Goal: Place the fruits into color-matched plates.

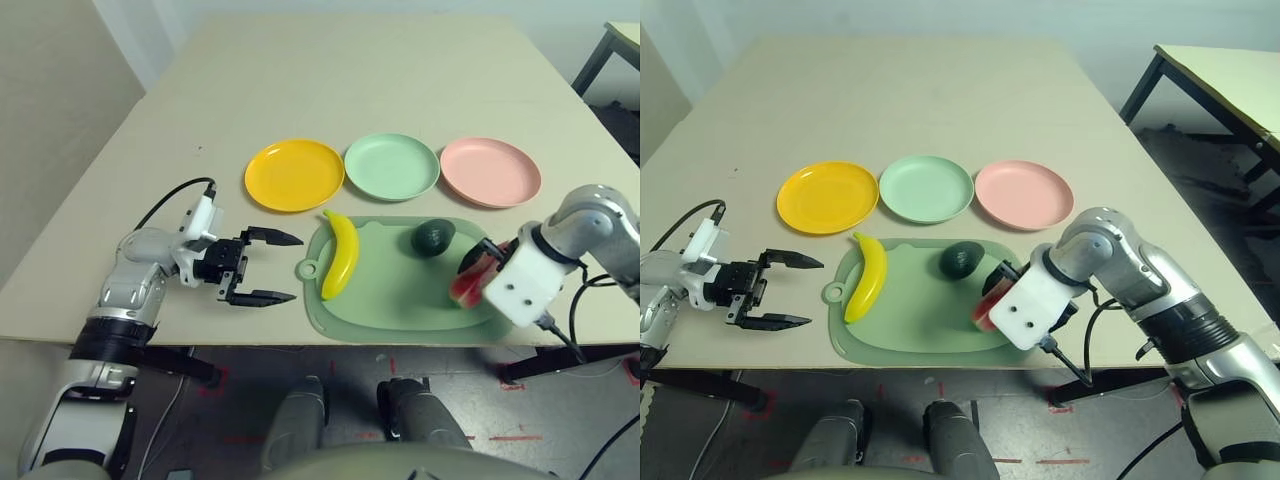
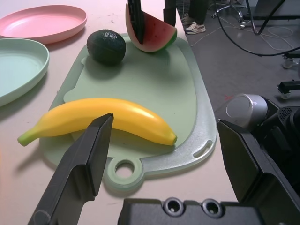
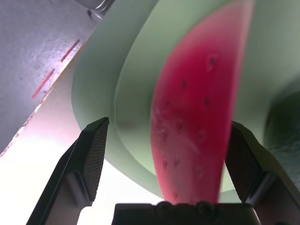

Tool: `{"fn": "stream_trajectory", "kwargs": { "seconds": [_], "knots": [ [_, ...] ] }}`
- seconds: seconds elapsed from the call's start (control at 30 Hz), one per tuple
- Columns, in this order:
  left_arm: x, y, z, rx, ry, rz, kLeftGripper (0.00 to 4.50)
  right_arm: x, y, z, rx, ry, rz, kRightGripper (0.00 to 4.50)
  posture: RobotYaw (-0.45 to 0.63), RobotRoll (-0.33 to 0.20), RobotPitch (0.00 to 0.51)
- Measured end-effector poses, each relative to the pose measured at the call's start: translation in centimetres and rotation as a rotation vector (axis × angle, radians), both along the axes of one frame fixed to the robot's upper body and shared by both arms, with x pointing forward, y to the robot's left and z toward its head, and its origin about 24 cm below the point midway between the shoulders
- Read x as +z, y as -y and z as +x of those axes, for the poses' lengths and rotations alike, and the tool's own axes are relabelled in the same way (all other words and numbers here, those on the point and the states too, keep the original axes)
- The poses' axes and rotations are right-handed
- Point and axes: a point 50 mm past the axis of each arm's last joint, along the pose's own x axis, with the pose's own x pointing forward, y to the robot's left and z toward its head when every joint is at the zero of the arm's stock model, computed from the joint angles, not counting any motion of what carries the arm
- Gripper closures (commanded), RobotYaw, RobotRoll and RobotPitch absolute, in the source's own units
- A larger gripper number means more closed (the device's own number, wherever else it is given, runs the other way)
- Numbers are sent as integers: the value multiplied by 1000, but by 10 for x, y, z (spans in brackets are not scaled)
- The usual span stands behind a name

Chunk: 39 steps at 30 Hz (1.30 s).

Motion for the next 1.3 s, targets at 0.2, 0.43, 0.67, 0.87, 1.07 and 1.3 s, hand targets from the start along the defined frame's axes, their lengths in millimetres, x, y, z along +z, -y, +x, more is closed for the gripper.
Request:
{"fn": "stream_trajectory", "kwargs": {
  "seconds": [0.2, 0.43, 0.67, 0.87, 1.07, 1.3],
  "knots": [
    [0, 1, -1, -3, -3, 1, 0, -1, -2, 10, -38, 37, 10, 38, -8, 0, 120],
    [0, -2, -2, 4, -4, 4, 0, -1, -2, 14, -70, 47, 12, 38, -7, 0, 122],
    [2, -4, -2, 15, 5, 1, 0, -1, -1, 12, -109, 30, -12, 2308, -9, 0, 121],
    [5, -6, -2, 23, 12, 4, 0, 1, -1, 11, -124, 30, -13, 2418, -18, 0, 123],
    [5, -6, -1, 23, 10, 5, 0, 3, -8, 5, -137, -14, 19, 2419, -28, 0, 125],
    [6, -5, 1, 29, 6, -6, 0, 51, -26, 24, -164, 83, 113, 2419, -29, 0, 120]
  ]
}}
